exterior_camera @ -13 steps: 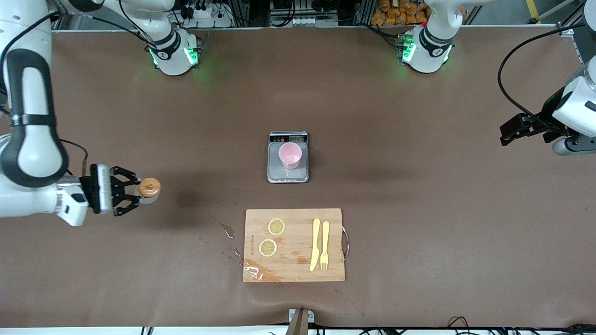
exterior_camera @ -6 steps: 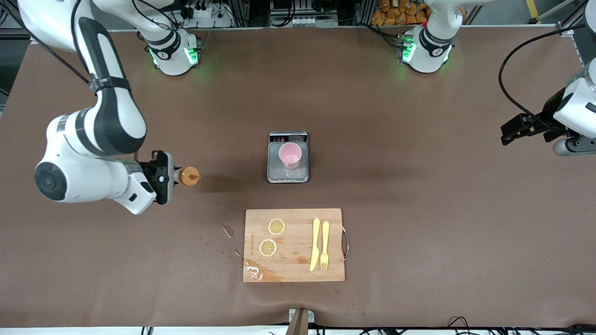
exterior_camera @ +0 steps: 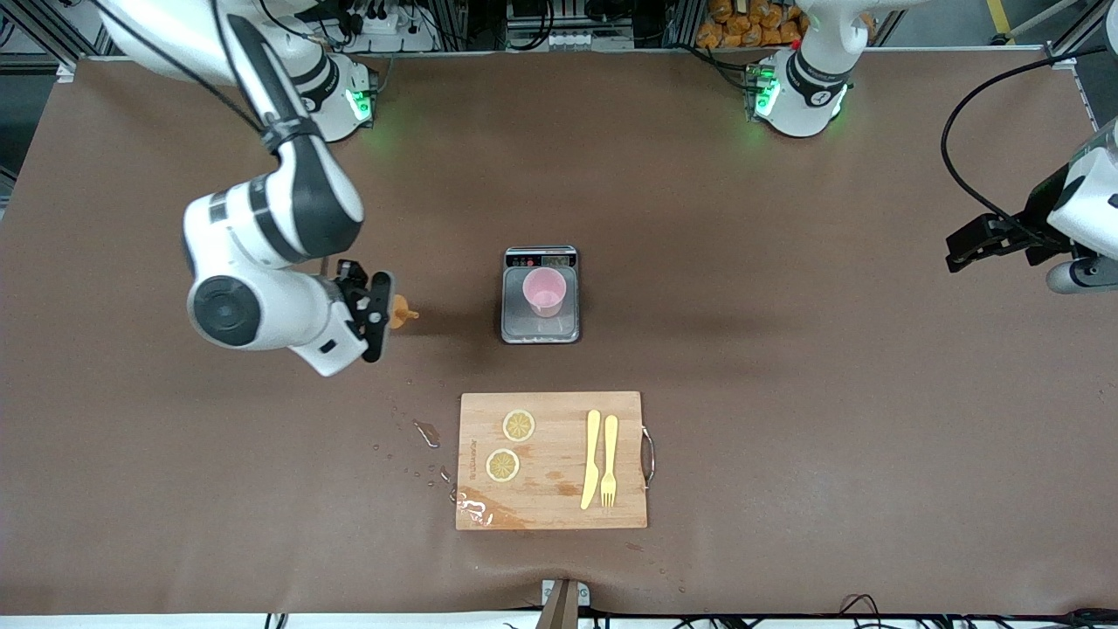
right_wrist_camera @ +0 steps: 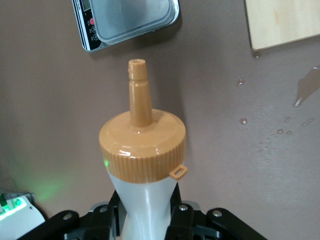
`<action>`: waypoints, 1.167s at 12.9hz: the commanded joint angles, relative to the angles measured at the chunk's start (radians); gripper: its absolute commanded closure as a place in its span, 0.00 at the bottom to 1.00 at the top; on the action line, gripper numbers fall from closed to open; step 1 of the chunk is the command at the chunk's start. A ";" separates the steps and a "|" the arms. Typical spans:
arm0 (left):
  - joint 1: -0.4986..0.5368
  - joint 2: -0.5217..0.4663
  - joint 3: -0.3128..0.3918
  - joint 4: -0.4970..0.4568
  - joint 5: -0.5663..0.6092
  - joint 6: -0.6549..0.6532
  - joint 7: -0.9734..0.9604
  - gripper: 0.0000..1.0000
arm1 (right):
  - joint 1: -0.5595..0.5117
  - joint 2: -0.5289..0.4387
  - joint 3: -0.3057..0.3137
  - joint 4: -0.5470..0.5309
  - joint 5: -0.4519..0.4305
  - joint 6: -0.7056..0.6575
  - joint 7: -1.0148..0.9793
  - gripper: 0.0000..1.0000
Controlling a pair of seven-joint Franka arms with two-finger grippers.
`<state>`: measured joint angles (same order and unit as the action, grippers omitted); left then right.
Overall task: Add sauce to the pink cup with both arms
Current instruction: 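Carry the sauce bottle with the right gripper over the pink cup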
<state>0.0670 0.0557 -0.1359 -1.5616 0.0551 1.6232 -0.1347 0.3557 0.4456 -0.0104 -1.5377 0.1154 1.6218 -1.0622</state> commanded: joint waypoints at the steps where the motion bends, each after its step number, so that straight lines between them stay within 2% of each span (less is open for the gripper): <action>1: 0.010 -0.031 0.002 -0.032 -0.020 -0.008 0.033 0.00 | 0.060 -0.062 -0.006 -0.048 -0.059 -0.049 0.097 1.00; 10: 0.024 -0.031 0.002 -0.038 -0.021 -0.008 0.044 0.00 | 0.300 -0.022 -0.008 -0.032 -0.223 -0.069 0.310 1.00; 11: 0.024 -0.031 0.002 -0.038 -0.020 -0.008 0.044 0.00 | 0.324 -0.015 -0.008 -0.016 -0.265 -0.086 0.341 1.00; 14: 0.024 -0.031 0.002 -0.040 -0.020 -0.008 0.044 0.00 | 0.357 0.015 -0.009 0.013 -0.305 -0.132 0.377 1.00; 15: 0.024 -0.031 0.002 -0.040 -0.020 -0.008 0.044 0.00 | 0.382 0.034 -0.009 0.048 -0.354 -0.160 0.375 1.00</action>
<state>0.0835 0.0553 -0.1343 -1.5767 0.0551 1.6212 -0.1152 0.7012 0.4481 -0.0102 -1.5588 -0.1673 1.5230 -0.7011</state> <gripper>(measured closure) 0.000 0.626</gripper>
